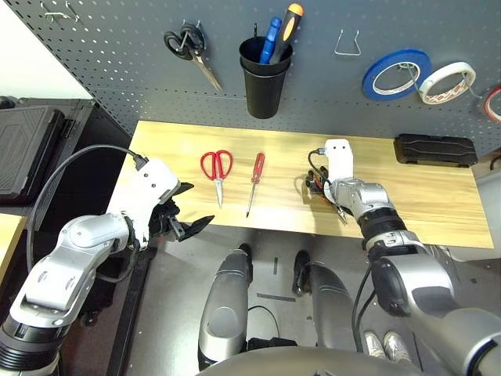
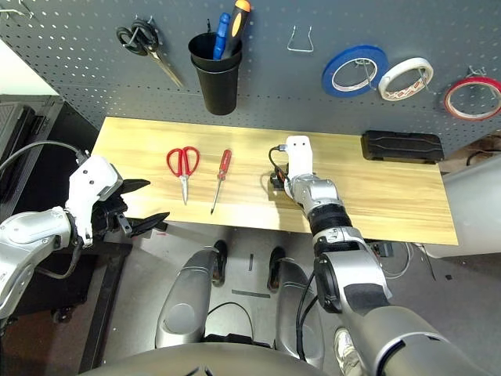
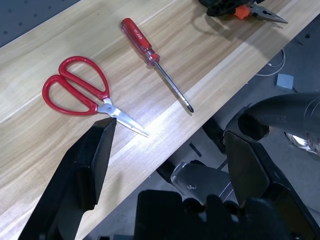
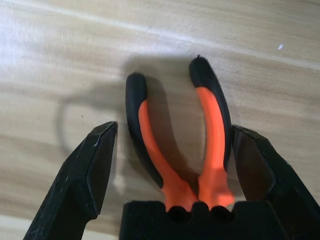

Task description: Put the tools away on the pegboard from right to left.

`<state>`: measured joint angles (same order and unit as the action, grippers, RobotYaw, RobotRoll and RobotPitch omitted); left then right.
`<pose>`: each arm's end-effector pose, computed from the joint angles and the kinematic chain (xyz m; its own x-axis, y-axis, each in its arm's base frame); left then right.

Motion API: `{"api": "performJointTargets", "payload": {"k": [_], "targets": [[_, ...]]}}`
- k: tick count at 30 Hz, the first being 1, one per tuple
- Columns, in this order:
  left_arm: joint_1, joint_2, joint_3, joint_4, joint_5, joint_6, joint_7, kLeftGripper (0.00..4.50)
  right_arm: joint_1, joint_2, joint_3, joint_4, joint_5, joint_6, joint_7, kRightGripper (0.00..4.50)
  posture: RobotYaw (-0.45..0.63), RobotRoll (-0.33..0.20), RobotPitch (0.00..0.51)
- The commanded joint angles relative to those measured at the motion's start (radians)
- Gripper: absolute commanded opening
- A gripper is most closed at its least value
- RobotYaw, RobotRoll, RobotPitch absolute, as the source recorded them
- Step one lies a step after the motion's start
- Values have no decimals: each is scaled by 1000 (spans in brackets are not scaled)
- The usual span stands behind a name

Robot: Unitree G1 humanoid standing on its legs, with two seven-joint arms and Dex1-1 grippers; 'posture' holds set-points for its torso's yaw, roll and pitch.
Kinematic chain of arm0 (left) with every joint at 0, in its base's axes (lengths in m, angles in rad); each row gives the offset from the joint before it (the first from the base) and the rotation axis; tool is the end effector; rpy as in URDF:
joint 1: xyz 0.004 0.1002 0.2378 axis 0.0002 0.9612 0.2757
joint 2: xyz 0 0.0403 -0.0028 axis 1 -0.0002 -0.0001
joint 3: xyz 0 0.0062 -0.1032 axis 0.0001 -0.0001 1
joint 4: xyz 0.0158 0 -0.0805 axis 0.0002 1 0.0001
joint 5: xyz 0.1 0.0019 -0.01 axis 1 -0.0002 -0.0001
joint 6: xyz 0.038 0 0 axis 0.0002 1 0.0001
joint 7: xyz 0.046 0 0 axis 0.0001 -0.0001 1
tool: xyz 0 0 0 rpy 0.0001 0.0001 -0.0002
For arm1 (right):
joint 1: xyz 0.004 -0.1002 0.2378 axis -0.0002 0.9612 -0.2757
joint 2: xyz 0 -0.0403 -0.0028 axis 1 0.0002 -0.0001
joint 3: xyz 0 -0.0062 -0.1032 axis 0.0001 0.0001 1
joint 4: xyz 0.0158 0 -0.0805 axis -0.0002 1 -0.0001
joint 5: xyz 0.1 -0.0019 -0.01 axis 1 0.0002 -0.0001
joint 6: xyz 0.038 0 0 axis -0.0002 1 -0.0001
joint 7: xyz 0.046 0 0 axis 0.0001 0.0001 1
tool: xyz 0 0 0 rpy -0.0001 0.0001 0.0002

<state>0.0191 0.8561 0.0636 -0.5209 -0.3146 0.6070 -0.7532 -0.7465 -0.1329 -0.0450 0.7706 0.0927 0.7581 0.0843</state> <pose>0.1875 0.2447 0.1576 0.6538 -0.5854 -0.4793 0.7489 0.5909 0.2998 0.3186 -0.1488 0.0662 0.6903 0.0933 -0.7175 -0.1214 0.9925 0.0123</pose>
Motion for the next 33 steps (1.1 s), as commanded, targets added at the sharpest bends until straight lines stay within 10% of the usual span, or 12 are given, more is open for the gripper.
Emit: {"api": "performJointTargets", "payload": {"k": [1,12,19,33], "targets": [[11,-3,-11,-12,7,11,5,4500,28,-29,49,-2,-23,102,63,4481,425,0,306],[10,-9,-16,-13,8,10,12,4500,52,-77,115,-22,-58,154,150,4481,427,0,299],[4,-8,-10,-15,2,12,12,4500,48,-70,129,-22,-81,168,154,2823,428,0,296],[-2,-89,82,-39,-71,-75,16,4500,190,-91,87,-235,-86,-60,125,2823,414,0,276]]}}
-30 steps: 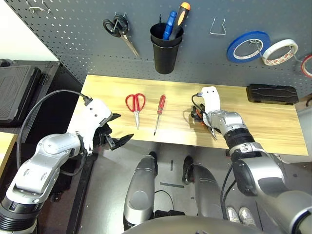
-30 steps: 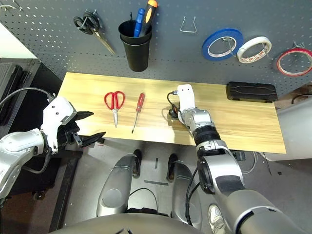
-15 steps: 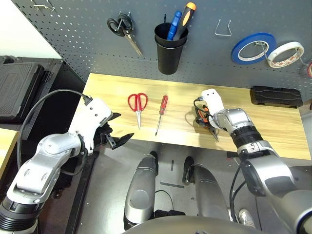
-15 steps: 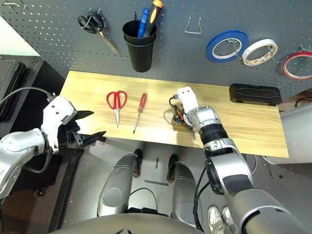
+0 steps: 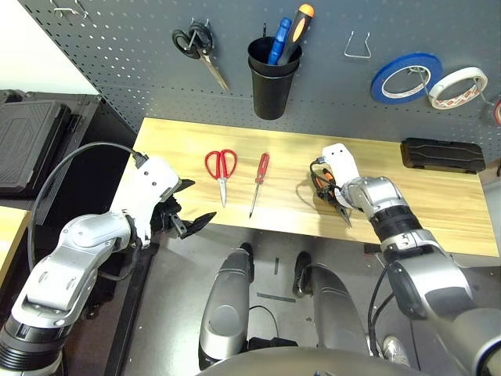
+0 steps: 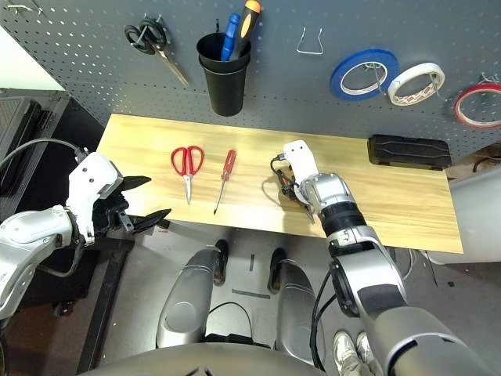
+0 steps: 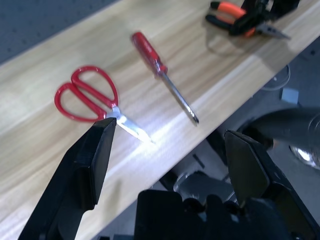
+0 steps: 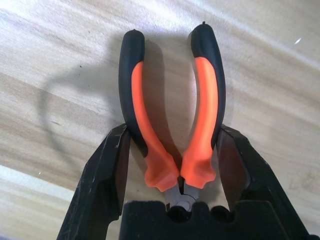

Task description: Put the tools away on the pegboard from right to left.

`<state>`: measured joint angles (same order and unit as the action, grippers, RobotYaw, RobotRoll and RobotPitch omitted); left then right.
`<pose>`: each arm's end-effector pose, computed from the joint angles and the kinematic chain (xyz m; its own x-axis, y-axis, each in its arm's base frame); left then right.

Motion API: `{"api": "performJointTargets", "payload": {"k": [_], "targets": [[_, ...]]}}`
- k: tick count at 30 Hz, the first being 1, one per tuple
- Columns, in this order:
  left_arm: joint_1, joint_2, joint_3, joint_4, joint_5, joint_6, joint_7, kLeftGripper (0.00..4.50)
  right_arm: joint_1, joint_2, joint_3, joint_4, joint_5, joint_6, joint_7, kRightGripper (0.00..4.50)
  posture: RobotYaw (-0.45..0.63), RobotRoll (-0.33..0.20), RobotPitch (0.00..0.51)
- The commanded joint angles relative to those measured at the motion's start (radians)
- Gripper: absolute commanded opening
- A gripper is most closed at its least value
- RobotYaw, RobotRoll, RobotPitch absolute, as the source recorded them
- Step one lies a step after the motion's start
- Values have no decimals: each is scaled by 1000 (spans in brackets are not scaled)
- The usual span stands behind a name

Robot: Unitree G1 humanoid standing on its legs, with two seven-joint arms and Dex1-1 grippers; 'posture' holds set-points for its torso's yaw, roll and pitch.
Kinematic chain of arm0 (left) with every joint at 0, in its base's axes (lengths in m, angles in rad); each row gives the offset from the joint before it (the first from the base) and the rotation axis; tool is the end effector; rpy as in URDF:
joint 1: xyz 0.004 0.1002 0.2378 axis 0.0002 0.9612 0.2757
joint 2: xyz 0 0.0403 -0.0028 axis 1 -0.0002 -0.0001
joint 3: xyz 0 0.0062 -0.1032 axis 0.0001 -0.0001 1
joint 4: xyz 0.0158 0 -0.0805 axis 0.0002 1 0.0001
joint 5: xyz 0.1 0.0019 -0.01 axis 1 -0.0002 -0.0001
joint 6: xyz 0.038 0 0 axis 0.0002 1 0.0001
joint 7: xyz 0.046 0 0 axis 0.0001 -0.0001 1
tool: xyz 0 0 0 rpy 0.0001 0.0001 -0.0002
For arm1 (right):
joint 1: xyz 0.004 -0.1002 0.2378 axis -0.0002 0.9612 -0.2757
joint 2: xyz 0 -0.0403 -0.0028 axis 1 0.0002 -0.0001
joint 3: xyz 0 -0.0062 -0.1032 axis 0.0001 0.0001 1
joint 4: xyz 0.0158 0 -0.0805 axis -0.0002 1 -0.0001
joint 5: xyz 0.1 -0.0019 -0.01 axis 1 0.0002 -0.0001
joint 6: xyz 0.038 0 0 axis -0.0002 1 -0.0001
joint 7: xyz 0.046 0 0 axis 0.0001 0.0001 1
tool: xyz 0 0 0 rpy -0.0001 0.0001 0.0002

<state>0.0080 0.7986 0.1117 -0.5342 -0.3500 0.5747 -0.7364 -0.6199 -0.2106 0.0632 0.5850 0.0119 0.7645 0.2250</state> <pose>0.1876 0.2428 0.1625 0.6909 -0.6198 -0.3721 0.7218 0.6210 0.3056 0.3036 -0.1667 0.0625 0.7032 0.1204 -0.7007 -0.2551 0.9626 -0.0907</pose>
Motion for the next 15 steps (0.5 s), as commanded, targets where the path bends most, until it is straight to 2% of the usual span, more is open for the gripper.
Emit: {"api": "performJointTargets", "payload": {"k": [1,8,15], "targets": [[5,-48,48,-32,-53,-54,-1,4500,85,-17,-26,-74,-4,-90,-16,2823,410,0,274],[-39,-123,117,-96,-188,-64,4,4500,210,-46,-50,-177,-7,-266,-24,2823,391,0,261],[-96,-159,143,-135,-296,-63,18,4500,297,-83,-65,-264,7,-393,10,2823,366,0,244]]}}
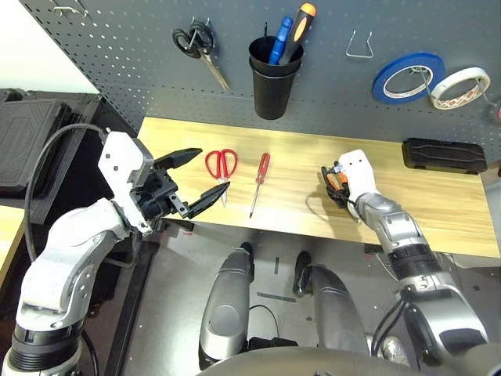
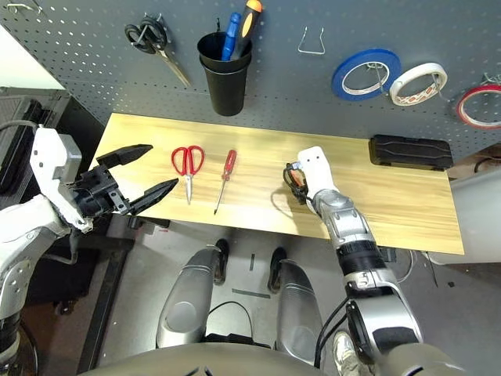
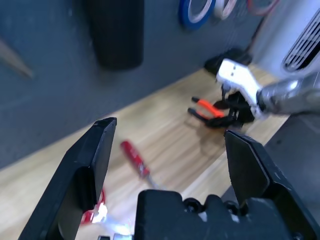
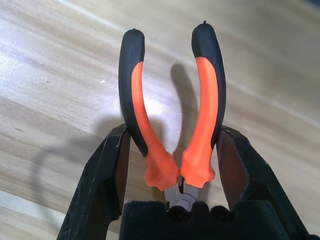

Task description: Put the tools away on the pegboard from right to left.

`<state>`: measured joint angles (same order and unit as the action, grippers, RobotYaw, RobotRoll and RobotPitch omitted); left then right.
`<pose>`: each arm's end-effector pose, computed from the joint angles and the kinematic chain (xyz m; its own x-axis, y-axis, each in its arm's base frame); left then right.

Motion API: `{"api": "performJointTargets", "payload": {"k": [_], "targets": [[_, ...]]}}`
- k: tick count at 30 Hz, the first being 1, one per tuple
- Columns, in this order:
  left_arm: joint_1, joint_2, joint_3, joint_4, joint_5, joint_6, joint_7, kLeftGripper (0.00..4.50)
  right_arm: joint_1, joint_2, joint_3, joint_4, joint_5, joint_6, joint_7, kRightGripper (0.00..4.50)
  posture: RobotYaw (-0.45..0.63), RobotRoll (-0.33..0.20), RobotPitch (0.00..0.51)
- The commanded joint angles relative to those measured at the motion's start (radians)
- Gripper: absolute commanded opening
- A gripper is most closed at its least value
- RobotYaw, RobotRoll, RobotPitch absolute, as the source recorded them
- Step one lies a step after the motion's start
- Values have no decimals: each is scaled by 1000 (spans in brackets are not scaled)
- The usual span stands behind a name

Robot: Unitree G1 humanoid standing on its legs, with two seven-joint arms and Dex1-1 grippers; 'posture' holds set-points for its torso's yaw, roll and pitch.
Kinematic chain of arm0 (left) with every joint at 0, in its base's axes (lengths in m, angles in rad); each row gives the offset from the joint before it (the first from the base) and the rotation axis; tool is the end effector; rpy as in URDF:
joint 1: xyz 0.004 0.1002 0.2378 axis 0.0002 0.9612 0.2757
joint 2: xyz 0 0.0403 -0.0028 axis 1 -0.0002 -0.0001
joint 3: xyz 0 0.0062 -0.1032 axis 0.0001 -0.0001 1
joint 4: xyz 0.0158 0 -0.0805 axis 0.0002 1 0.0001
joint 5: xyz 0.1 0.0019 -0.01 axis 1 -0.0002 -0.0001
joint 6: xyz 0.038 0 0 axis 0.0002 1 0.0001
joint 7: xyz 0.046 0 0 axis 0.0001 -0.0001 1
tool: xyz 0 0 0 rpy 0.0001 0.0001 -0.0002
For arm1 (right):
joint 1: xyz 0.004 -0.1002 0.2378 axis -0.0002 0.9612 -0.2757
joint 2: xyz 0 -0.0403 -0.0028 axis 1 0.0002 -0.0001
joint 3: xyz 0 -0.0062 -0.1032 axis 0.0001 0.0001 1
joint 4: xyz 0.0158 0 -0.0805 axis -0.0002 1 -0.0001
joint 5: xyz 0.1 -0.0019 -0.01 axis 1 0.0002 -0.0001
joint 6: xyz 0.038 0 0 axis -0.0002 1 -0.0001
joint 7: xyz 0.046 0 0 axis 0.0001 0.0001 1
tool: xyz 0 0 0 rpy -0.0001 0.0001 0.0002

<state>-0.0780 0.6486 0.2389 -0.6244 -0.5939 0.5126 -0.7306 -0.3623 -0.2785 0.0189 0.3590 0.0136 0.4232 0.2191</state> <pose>0.1856 0.2288 0.1891 0.6343 -0.7728 0.0210 0.7425 0.6166 0.2616 0.2688 -0.1980 0.0501 0.8871 0.1181 -0.4462 -0.2162 0.9604 -0.1756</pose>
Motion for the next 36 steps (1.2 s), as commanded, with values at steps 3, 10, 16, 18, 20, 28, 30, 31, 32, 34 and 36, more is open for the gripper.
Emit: {"api": "performJointTargets", "payload": {"k": [3,10,16,18,20,28,30,31,32,34,36], "targets": [[-38,-14,16,-59,-89,-1,27,4500,61,-28,-36,-64,9,-103,20,2823,352,0,239],[-100,-9,-3,-67,-132,-3,48,4500,102,-52,-64,-106,-6,-221,10,2823,325,0,234],[-145,-16,-12,-51,-139,-14,54,4500,138,-72,-70,-144,-26,-400,-6,2823,311,0,233],[-153,-16,-15,-44,-137,-18,54,4500,148,-70,-80,-164,-26,-451,-15,2823,308,0,231],[-157,-14,-17,-38,-136,-22,52,4500,153,-65,-89,-179,-24,-487,-24,2823,304,0,230],[-175,-7,-31,-4,-125,-39,34,4500,169,-26,-117,-298,11,-618,-38,2823,279,0,222],[-181,-5,-35,6,-122,-43,28,4500,171,-17,-117,-315,21,-654,-29,2823,276,0,223],[-184,-4,-37,11,-121,-45,25,4500,172,-11,-115,-321,27,-674,-25,2823,272,0,222],[-186,-3,-39,16,-120,-47,22,4500,172,-6,-113,-325,32,-693,-22,2823,271,0,221],[-191,-2,-43,24,-117,-51,16,4500,169,5,-106,-343,40,-725,-16,2823,270,0,221],[-196,0,-44,31,-115,-53,10,4500,160,16,-98,-362,40,-748,-12,2823,265,0,220]]}}
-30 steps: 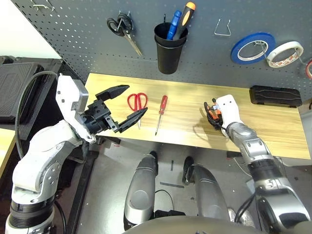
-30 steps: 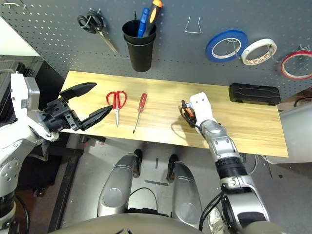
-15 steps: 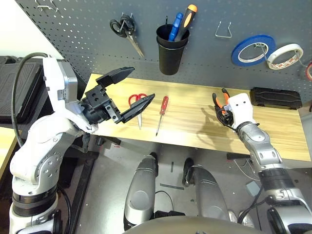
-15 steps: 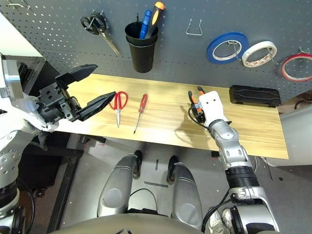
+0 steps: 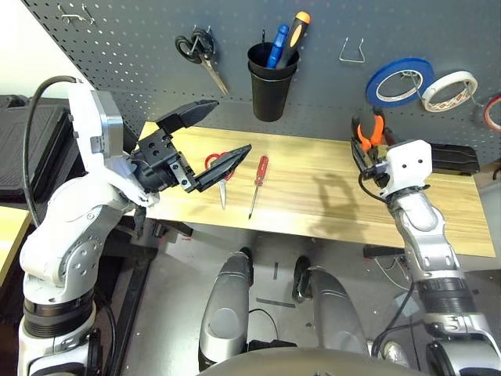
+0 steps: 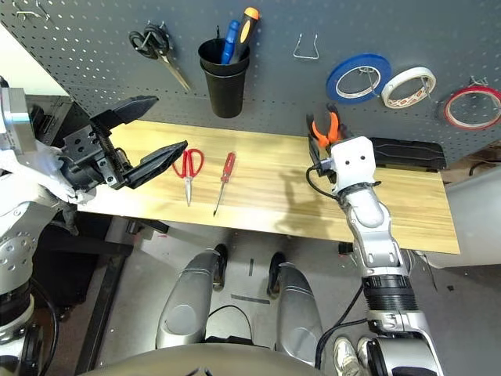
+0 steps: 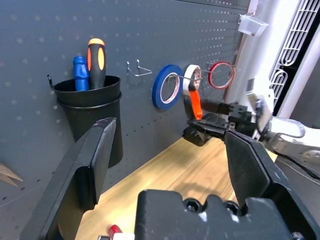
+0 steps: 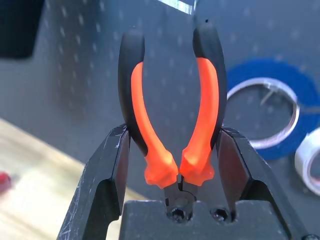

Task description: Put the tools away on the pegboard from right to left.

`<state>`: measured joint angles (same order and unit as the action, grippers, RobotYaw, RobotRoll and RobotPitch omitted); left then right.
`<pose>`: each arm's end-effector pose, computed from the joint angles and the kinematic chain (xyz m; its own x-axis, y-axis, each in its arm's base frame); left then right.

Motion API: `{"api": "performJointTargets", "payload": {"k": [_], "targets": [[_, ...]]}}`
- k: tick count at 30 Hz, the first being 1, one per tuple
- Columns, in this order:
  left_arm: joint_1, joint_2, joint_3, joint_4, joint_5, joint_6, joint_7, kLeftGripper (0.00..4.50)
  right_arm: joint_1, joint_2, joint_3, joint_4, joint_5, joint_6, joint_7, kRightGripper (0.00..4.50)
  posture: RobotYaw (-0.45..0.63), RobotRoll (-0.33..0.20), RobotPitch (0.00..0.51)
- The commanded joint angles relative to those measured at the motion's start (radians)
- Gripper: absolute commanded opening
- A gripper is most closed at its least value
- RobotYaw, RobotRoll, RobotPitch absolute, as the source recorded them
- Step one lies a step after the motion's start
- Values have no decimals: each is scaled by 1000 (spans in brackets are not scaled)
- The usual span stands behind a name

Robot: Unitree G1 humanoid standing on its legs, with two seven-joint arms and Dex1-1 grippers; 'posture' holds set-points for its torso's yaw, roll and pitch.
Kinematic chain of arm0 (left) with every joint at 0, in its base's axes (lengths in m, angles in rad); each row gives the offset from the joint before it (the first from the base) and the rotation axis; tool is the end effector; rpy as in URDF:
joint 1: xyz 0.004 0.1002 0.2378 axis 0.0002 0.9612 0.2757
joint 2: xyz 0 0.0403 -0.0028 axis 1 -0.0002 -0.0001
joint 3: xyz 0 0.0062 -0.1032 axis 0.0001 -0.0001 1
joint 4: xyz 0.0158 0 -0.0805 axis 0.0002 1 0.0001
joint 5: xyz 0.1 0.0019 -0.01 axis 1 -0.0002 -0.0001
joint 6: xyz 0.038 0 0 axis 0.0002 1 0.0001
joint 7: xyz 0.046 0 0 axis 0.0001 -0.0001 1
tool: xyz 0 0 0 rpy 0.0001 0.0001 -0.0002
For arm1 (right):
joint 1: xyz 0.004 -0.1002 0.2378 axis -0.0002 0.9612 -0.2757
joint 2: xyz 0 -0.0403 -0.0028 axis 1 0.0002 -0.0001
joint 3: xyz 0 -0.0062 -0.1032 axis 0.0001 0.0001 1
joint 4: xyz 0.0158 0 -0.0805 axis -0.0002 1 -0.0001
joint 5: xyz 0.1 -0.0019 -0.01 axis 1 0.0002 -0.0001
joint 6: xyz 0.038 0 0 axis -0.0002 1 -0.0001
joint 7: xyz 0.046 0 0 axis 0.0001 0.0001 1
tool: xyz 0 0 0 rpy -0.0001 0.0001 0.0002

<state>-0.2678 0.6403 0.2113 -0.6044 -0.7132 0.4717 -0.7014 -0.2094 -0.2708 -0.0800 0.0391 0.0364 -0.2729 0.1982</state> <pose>0.2002 0.2140 0.2195 0.5148 -0.8332 0.2019 0.7682 0.5529 0.3227 0.2390 -0.2019 0.1036 0.8960 0.2231 0.3840 -0.1086 0.9485 -0.2977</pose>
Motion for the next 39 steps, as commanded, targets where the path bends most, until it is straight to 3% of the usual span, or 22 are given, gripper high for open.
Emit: {"api": "performJointTargets", "payload": {"k": [1,11,23,39], "targets": [[-8,8,-18,14,5,-13,-21,4500,0,14,4,-50,16,-62,10,2823,265,0,220],[-16,14,-20,28,8,-19,-34,4500,-143,94,35,-90,2,-81,-19,2823,263,0,215],[-33,10,-18,37,13,-24,-28,4500,-364,189,48,20,-3,-95,-71,2823,280,0,211],[-16,9,-14,19,25,-28,-4,4500,-653,197,1,375,-4,-267,-146,2823,306,0,203]]}}
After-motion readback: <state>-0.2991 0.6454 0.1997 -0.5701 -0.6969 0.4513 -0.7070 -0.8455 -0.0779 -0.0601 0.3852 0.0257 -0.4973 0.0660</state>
